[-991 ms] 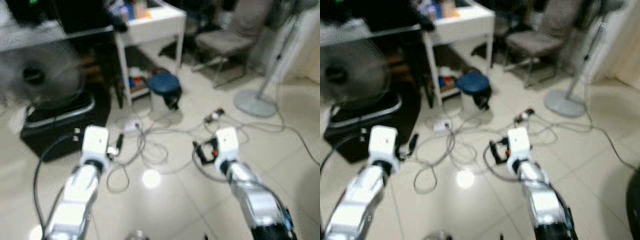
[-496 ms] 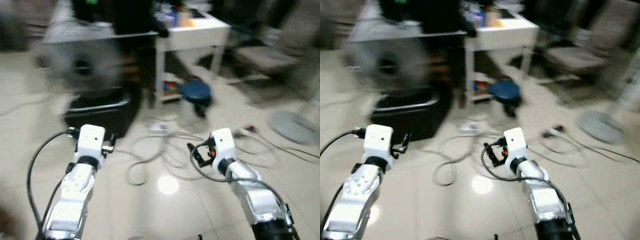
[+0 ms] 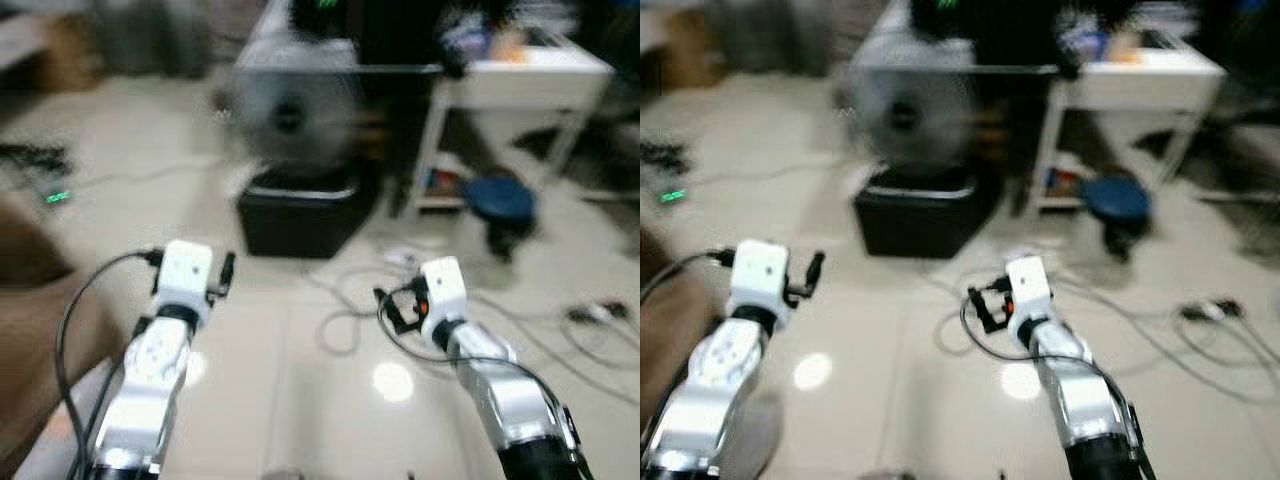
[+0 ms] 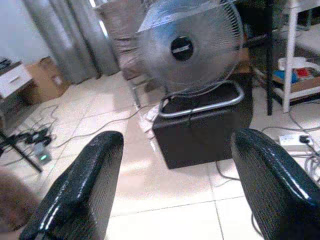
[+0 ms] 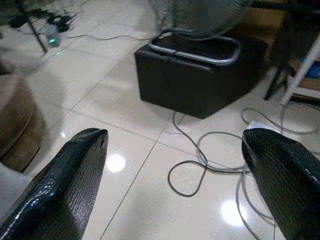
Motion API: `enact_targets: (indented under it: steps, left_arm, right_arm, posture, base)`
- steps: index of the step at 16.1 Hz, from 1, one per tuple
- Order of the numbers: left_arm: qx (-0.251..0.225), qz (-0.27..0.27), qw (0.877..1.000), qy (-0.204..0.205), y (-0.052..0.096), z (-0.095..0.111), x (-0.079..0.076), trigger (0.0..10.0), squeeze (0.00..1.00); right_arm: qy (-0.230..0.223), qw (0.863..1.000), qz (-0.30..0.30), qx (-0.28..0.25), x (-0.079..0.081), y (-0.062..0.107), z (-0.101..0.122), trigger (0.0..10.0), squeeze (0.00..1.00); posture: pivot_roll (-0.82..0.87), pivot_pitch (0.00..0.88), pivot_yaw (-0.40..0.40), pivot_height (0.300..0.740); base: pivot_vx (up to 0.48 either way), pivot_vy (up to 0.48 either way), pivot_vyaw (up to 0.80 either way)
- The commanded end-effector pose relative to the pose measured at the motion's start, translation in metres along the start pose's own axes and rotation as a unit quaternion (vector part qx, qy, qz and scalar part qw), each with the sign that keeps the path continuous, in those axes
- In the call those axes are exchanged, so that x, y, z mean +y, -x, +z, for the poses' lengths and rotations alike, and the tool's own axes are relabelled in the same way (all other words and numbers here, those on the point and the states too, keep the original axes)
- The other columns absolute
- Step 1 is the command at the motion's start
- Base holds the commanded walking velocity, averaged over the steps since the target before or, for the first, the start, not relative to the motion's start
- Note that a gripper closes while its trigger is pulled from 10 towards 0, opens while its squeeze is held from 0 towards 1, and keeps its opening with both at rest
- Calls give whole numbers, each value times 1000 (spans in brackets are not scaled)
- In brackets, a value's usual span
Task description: Move the pillow to the sofa from floor
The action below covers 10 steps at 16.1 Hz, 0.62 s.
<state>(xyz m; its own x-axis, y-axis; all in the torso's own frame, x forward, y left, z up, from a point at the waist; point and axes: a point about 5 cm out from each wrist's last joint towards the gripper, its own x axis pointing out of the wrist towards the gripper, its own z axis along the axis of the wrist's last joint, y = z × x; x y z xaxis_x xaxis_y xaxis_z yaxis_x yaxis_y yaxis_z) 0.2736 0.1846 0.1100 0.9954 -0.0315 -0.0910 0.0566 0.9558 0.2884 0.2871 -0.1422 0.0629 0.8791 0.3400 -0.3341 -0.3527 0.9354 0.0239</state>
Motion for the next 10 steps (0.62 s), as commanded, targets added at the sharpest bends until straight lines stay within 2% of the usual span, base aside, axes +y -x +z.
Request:
enact_targets:
  steps: [1, 2, 4, 10]
  left_arm:
    - [1, -2, 1000, -6, -2, 0, 2, 10000, 0]
    - [0, -2, 1000, -6, -2, 0, 1, 10000, 0]
    - [0, -4, 1000, -6, -2, -1, 1, 10000, 0]
    - [-1, 3, 1000, -4, -2, 0, 1, 10000, 0]
  right_arm:
    - [17, 1000, 7, -3, 2, -3, 3, 10000, 0]
    - [24, 1000, 14, 1, 3, -3, 2, 10000, 0]
    - [6, 1000, 18, 0, 4, -3, 1, 10000, 0]
    - [20, 999, 29, 5, 2, -6, 1, 10000, 0]
  posture:
    - [88, 0, 10, 740]
    - [88, 0, 10, 740]
    - [93, 0, 4, 740]
    - [102, 0, -10, 740]
  base:
    - [0, 266, 419]
    - [0, 300, 0]
    - [0, 347, 0]
    - [0, 351, 0]
